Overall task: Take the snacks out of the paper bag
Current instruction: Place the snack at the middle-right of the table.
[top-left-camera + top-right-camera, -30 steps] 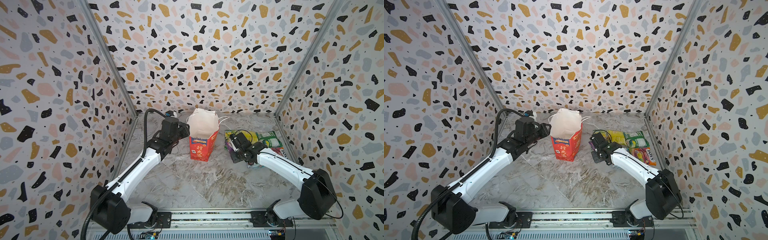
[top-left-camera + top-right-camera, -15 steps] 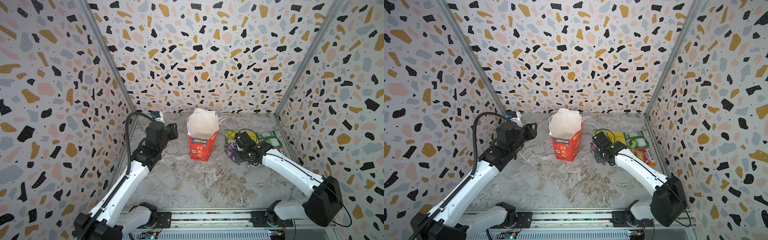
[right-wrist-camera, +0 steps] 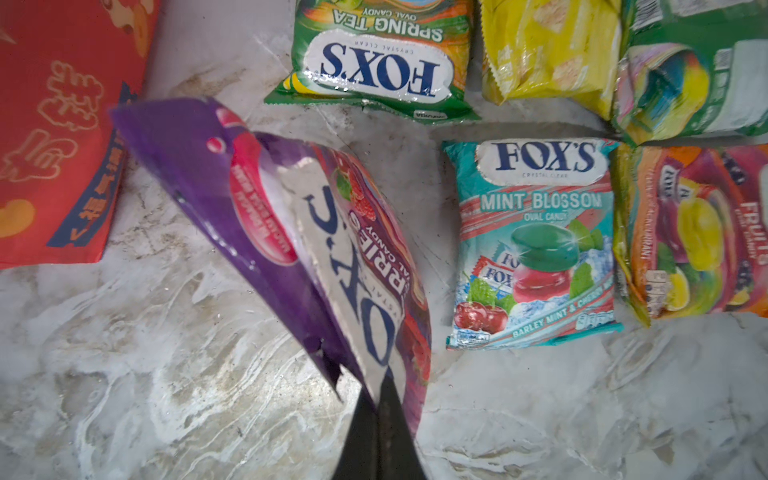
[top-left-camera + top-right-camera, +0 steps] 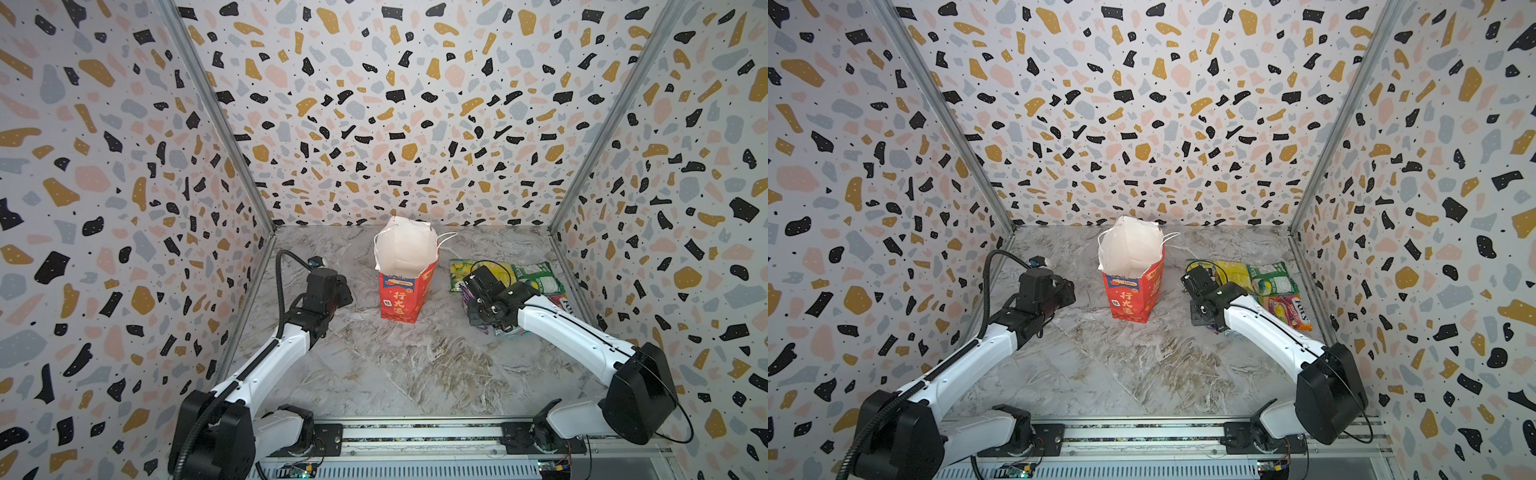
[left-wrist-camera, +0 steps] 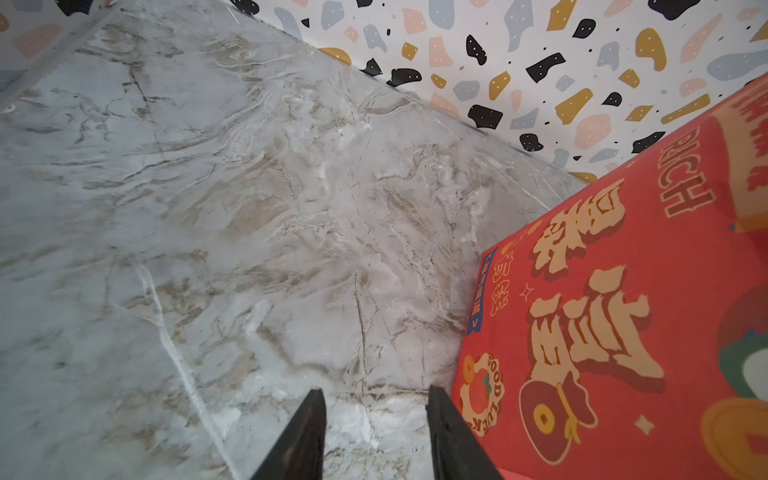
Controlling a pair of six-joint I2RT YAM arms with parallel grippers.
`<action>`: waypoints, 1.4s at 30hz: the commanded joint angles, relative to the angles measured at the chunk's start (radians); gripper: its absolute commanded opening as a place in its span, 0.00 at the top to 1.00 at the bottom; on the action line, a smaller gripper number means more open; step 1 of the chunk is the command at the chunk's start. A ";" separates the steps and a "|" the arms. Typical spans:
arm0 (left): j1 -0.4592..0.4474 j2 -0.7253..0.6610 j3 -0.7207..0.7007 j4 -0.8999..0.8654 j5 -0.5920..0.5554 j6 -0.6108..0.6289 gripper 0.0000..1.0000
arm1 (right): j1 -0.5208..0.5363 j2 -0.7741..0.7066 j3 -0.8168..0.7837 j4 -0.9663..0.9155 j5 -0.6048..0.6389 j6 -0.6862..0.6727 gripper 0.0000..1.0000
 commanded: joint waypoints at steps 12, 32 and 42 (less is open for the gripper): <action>0.003 0.006 0.013 0.075 0.052 0.019 0.59 | -0.020 -0.067 -0.265 0.515 -0.396 0.255 0.94; 0.004 0.024 0.007 0.098 0.066 0.020 0.60 | -0.031 -0.081 -0.371 0.687 -0.254 0.371 0.89; 0.004 0.045 -0.001 0.115 0.070 0.021 0.60 | -0.057 -0.069 -0.385 0.678 -0.247 0.351 0.76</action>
